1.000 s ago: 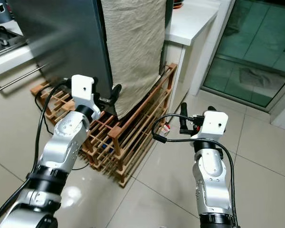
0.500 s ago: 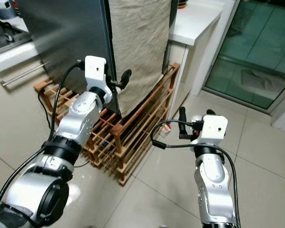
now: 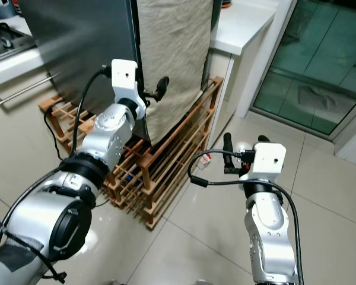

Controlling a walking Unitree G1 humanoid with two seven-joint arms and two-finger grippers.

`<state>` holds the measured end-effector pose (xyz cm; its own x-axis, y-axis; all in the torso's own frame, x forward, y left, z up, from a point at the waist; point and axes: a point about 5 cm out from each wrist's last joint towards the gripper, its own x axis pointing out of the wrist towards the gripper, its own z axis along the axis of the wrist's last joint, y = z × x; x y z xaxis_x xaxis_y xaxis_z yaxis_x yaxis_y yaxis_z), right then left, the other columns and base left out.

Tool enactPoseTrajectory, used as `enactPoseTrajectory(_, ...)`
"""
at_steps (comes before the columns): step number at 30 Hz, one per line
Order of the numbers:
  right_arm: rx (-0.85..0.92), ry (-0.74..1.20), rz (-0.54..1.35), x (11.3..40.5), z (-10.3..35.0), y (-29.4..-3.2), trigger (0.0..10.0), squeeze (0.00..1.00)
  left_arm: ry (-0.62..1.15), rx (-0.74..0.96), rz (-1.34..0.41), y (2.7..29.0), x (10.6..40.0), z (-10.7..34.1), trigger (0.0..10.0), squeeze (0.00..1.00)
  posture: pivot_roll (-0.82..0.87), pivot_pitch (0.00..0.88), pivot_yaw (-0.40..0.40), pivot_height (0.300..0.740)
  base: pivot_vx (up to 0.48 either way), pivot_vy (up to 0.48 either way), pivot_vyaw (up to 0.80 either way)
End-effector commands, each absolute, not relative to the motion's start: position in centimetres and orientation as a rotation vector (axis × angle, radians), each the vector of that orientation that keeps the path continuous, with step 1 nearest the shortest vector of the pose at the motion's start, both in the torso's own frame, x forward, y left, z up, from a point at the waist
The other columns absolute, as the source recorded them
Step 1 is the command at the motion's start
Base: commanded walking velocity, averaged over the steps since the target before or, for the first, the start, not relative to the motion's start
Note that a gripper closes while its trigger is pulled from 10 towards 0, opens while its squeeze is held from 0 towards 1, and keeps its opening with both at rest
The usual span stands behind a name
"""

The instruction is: Restocking fridge

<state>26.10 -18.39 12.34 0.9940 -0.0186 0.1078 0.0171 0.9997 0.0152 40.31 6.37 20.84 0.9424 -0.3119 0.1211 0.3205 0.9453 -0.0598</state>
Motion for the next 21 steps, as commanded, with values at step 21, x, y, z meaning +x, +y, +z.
enactPoseTrajectory(21,0.019,-0.089,-0.001,26.2,12.1,-17.6,10.0,0.00,-0.065,-0.119,-0.735,-0.8,38.5,21.1,10.0,0.00,-0.18,0.036,0.015,0.740,0.000,0.000,0.00)
